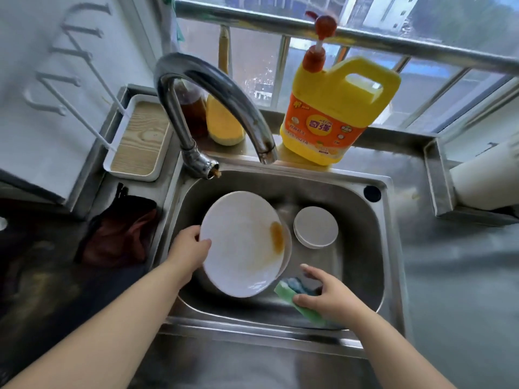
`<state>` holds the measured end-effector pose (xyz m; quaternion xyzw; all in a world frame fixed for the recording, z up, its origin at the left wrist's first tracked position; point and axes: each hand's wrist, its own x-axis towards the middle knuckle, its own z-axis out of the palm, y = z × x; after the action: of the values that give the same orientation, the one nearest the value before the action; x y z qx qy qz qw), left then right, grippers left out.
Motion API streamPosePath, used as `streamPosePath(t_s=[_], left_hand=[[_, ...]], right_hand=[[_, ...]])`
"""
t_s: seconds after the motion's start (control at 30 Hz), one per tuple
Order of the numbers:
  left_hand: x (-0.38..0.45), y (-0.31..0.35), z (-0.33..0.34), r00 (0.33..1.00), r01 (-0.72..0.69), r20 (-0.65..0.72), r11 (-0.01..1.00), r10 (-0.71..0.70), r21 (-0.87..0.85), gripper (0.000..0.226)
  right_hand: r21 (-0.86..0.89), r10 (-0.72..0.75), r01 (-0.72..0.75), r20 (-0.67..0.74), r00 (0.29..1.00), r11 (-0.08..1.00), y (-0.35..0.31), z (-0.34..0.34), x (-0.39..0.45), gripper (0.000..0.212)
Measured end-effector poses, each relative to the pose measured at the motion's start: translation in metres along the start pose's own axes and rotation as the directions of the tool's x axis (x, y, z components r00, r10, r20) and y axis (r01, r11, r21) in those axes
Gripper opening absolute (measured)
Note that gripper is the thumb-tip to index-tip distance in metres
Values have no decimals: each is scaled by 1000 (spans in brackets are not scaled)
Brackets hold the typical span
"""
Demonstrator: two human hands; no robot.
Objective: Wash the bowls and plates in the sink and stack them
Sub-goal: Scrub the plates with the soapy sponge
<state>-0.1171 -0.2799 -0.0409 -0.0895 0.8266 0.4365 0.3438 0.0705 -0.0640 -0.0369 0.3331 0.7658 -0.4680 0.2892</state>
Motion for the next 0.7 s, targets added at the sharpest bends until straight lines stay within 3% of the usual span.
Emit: streamPosePath(t_s=[0.17,0.4,0.5,0.7], left_hand=[[-23,10,-14,985,-173,9,979,173,109,16],[-57,31,-12,956,-291,46,956,290,17,28],[-65,35,-8,964,-258,49,964,262,-65,25],[-77,30,5,983,-40,155,944,95,-328,35]], right_hand=[[42,-37,42,-121,992,998,-13,-5,-17,78],[110,-89,115,-215,973,987,-31,-12,-34,69],[119,-94,124,-230,969,985,-33,-13,-38,67],[98,-171,210,-308,936,973,-51,2,-40,59]])
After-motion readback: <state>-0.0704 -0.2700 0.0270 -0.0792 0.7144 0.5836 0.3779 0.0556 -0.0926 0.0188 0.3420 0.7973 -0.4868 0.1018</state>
